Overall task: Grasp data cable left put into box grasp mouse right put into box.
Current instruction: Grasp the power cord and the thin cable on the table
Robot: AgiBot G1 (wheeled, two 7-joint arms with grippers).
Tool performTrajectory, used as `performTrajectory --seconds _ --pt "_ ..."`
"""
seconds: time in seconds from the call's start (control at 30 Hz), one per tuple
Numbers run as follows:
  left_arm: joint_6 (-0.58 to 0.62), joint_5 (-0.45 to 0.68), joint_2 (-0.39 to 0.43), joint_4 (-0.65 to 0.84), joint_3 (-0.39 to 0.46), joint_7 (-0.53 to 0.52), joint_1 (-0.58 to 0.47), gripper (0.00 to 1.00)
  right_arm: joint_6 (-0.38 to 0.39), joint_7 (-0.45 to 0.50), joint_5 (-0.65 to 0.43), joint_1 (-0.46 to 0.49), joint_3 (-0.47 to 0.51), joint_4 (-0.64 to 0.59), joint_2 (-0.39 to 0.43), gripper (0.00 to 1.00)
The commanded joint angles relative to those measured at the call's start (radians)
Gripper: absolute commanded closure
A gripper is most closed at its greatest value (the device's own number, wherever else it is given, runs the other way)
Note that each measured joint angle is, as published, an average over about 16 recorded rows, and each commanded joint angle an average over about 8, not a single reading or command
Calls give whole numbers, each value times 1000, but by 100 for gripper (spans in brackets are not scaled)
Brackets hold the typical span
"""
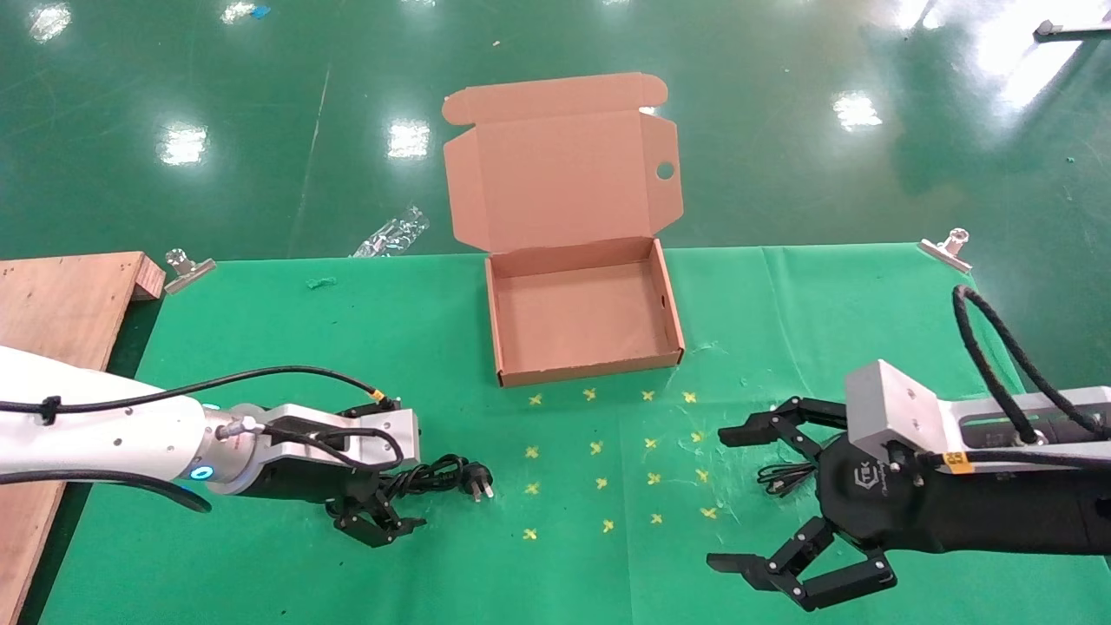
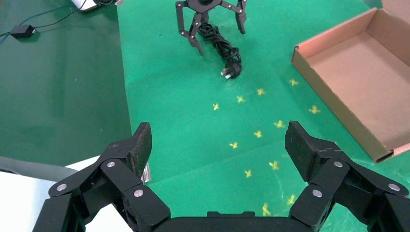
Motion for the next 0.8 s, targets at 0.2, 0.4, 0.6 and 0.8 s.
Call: performTrajectory --seconds 0.2,0.4,0.6,0.8 --pt "-24 50 18 21 18 -4 -2 0 -2 11 -15 5 -9 13 0 0" --pt "-27 74 30 29 27 -20 -6 0 -11 20 -54 20 -28 15 1 0" --pt "-26 75 32 31 28 -21 -8 0 -26 33 -211 50 -95 15 3 0" --pt "-26 75 32 31 28 -21 -9 0 -33 -42 -445 144 -194 -49 -67 0"
